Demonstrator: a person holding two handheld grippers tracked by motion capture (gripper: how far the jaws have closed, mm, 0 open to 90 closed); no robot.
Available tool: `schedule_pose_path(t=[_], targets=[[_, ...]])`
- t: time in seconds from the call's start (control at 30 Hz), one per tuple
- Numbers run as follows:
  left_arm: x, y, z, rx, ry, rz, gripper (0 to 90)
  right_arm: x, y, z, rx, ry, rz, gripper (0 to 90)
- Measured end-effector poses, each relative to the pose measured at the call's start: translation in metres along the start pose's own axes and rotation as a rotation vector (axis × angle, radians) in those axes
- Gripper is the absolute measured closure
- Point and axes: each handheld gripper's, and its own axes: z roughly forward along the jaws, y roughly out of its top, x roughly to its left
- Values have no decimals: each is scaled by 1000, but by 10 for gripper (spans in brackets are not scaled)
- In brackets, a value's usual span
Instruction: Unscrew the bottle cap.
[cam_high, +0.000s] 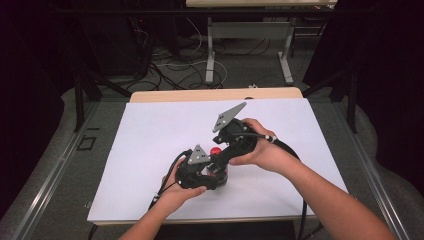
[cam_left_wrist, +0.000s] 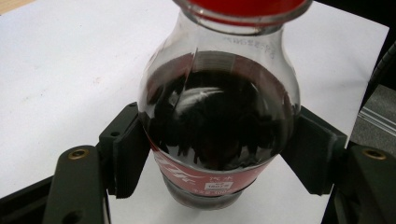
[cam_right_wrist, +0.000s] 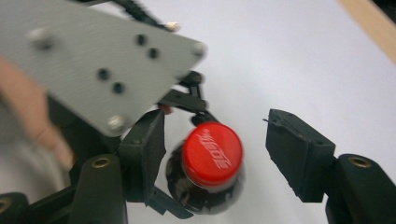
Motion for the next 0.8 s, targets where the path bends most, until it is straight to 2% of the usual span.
schedule_pose_path(t=[0.03, 0.07, 0.1, 0.13, 0.2, 0.27, 0.3, 0.37, 0.4, 0.47, 0.5, 0.53, 0.6, 0.67, 0.7, 0.73, 0.77, 0.8], targets=[[0, 0, 0, 1, -7, -8, 303, 3, 0, -1, -4, -37, 28, 383], [0, 0, 0, 5, 0, -3, 303, 5, 0, -3, -7, -35, 68, 405], [1, 0, 0, 6, 4, -5, 303, 8, -1, -4, -4, -59, 120, 427], [1, 0, 0, 6, 5, -2, 303, 11, 0, -5, 1, -83, 149, 444], [1, 0, 0, 1, 8, -8, 303, 17, 0, -5, -6, -155, 169, 471], [1, 0, 0, 3, 9, -3, 303, 21, 1, -4, 4, -180, 215, 492], [0, 0, 0, 1, 11, -6, 303, 23, 2, -3, 5, -176, 243, 493], [-1, 0, 1, 2, 11, -4, 303, 25, 4, 0, 24, -181, 285, 564], [-1, 0, 0, 21, 7, -4, 303, 25, 4, 1, 16, -199, 283, 565], [-2, 0, 0, 15, 6, -2, 303, 25, 5, 3, 18, -208, 296, 575], [-2, 0, 0, 9, 6, -9, 302, 24, 5, 4, 35, -191, 310, 587], [-2, 0, 0, 10, 10, -7, 303, 23, 5, 5, 26, -203, 310, 601], [-1, 0, 0, 14, 12, 2, 303, 22, 5, 6, 29, -197, 327, 605], [-1, 0, 1, 7, 9, -10, 303, 21, 4, 7, 32, -187, 324, 609], [-1, 0, 1, 7, 12, -7, 303, 20, 4, 8, 16, -179, 315, 610], [0, 0, 0, 19, 9, 7, 303, 19, 5, 7, 39, -174, 308, 611], [-1, -1, 0, 13, 8, -15, 303, 18, 5, 8, 35, -164, 291, 613], [0, -1, 1, 1, 12, -16, 303, 17, 5, 8, 38, -147, 269, 614]])
